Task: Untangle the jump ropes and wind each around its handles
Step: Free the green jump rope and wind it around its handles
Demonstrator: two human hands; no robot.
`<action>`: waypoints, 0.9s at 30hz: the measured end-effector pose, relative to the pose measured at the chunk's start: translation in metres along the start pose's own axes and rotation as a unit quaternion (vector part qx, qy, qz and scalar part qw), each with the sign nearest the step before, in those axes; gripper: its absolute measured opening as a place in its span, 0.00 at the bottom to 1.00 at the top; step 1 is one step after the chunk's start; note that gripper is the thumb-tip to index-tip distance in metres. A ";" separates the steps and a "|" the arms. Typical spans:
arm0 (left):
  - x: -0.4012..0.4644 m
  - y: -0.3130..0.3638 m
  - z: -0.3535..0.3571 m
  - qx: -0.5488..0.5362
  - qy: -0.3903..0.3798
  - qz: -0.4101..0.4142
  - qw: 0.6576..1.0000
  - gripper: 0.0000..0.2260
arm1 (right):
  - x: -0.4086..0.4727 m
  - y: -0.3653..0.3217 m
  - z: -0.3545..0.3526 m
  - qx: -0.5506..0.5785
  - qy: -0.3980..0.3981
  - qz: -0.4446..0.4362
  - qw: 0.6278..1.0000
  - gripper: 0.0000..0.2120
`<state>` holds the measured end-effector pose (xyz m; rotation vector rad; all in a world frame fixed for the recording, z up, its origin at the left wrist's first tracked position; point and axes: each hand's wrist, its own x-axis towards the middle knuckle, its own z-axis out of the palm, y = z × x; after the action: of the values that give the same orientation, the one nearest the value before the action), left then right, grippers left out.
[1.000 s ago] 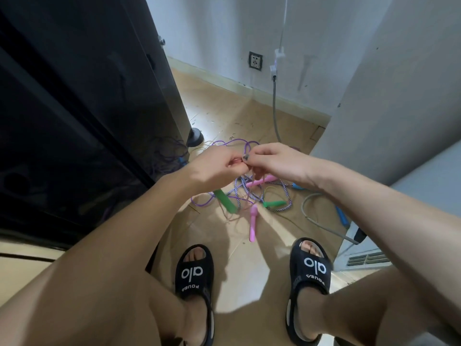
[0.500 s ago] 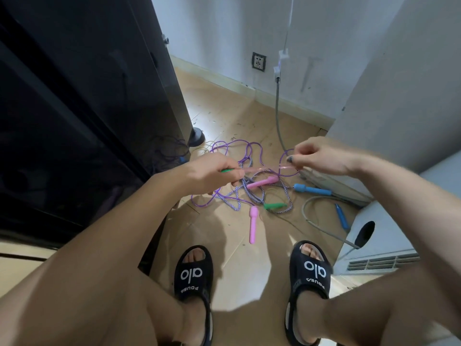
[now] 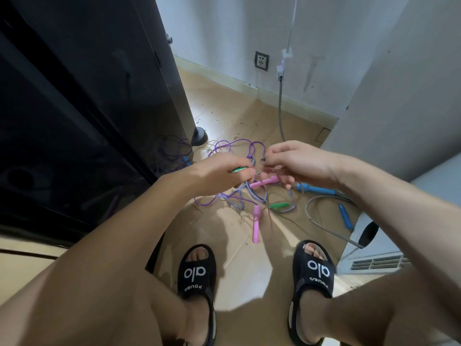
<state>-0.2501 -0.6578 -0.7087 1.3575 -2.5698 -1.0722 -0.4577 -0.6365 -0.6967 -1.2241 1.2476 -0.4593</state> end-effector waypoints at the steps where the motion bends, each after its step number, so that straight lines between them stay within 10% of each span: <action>1: 0.000 0.000 0.000 0.004 0.002 0.002 1.000 0.15 | 0.000 -0.001 0.004 0.017 -0.002 0.014 1.000 0.03; 5: 0.000 0.003 -0.002 -0.004 0.019 0.012 1.000 0.13 | 0.004 -0.001 0.008 0.074 -0.030 0.039 0.996 0.16; 13: -0.008 -0.002 -0.014 -0.032 0.023 0.001 0.999 0.13 | 0.003 0.005 -0.006 0.027 -0.034 0.077 0.996 0.11; 19: -0.016 -0.010 -0.024 -0.052 0.019 0.006 0.998 0.14 | -0.001 0.027 -0.049 -0.204 0.054 0.053 0.976 0.17; 25: -0.010 -0.003 -0.015 0.031 0.012 -0.018 0.999 0.14 | 0.010 0.051 -0.072 -0.450 0.167 0.143 0.866 0.17; 27: -0.009 0.003 -0.012 0.033 0.014 -0.011 0.999 0.14 | 0.008 0.032 -0.039 -0.333 0.110 0.072 0.933 0.16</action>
<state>-0.2430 -0.6569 -0.6957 1.4077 -2.5976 -0.9720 -0.4999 -0.6488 -0.7223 -1.6582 1.7566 -0.0506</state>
